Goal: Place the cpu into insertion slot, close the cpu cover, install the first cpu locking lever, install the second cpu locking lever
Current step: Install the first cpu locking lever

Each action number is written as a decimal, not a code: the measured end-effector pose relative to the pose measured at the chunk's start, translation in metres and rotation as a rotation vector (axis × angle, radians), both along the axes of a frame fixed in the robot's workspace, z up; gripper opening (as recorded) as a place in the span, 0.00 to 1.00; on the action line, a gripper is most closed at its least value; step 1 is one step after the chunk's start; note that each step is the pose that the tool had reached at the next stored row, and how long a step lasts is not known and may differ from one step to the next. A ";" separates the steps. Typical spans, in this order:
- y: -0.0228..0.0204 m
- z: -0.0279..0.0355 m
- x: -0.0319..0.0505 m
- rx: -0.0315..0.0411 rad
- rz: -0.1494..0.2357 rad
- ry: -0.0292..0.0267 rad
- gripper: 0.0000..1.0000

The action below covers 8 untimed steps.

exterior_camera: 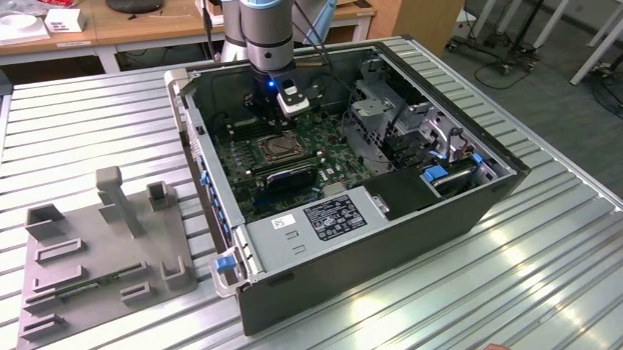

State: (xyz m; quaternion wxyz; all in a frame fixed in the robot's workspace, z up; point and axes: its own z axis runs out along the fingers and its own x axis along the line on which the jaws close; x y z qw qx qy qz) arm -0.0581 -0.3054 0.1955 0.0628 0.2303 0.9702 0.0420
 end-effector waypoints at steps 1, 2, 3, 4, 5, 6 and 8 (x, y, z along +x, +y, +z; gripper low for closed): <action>0.0001 0.0000 0.0001 -0.0001 0.000 0.0001 0.11; 0.0003 0.0001 0.0001 -0.0003 0.000 0.0002 0.11; 0.0004 0.0001 0.0002 -0.0002 0.000 0.0002 0.11; 0.0006 0.0000 0.0004 -0.0001 0.000 0.0001 0.11; 0.0007 0.0001 0.0007 -0.0001 0.000 0.0002 0.11; 0.0007 0.0001 0.0010 -0.0001 0.000 0.0002 0.11; 0.0010 0.0000 0.0017 0.0000 0.000 0.0001 0.11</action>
